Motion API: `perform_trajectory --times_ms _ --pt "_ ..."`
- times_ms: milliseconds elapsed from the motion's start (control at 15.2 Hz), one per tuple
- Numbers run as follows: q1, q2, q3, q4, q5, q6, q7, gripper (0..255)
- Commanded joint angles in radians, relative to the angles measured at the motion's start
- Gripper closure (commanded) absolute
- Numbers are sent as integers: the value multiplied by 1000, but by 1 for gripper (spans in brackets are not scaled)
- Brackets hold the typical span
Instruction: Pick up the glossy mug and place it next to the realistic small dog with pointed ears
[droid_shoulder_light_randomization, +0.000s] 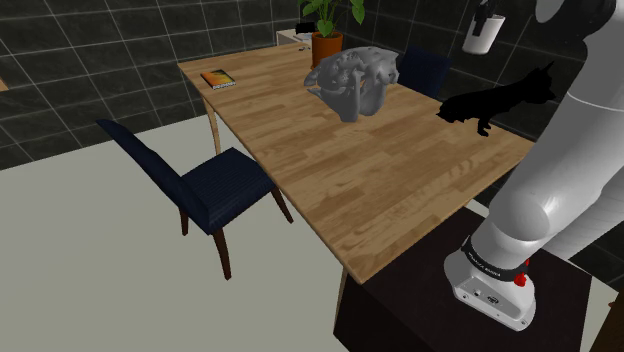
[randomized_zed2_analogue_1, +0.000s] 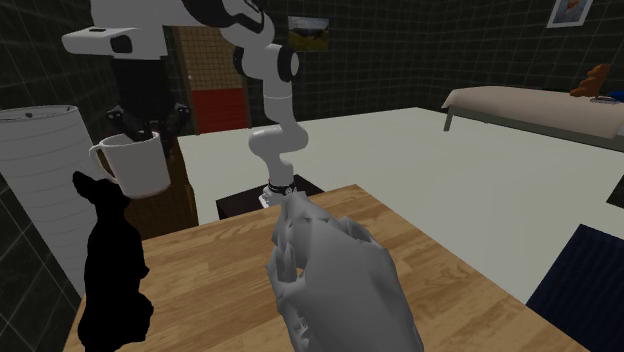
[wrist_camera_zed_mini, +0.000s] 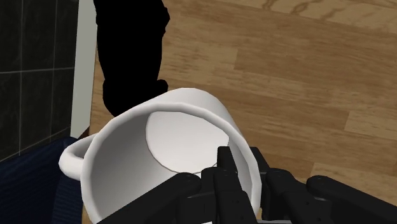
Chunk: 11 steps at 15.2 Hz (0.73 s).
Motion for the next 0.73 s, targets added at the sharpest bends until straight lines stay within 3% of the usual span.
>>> perform_trajectory --times_ms 0,660 --pt "7 -16 3 -44 -11 32 7 255" --pt "25 -63 12 -228 -42 180 31 255"
